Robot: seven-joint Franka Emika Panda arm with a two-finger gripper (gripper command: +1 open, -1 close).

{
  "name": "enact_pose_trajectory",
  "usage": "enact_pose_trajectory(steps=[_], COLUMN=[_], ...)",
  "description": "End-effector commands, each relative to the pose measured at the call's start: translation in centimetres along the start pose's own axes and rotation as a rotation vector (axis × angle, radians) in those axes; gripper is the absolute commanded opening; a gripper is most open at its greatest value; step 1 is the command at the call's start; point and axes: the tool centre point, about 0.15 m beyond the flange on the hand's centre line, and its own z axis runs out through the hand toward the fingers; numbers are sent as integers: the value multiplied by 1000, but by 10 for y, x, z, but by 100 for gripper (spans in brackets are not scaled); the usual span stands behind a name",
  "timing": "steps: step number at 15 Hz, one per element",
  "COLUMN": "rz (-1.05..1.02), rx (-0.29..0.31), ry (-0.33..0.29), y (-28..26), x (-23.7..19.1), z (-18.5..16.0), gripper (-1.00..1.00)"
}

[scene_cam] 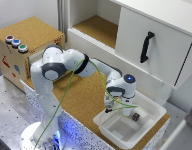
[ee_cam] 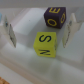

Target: Go towards the yellow block and grasp it

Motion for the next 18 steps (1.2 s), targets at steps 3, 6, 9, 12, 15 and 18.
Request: enact_pose_trajectory(steps=[3,6,9,12,15,18], rz=[76,65,57,59,57,-13], rx=[69,58,64,65,71,104], ry=[7,27,29,25,30,76], y=[19,18,16,22,26,16], x=[-13,-9,-11,-16,-19,-16], z=[16,12,12,14,13,-6], gripper=[100,-100,-100,-100,-100,-100])
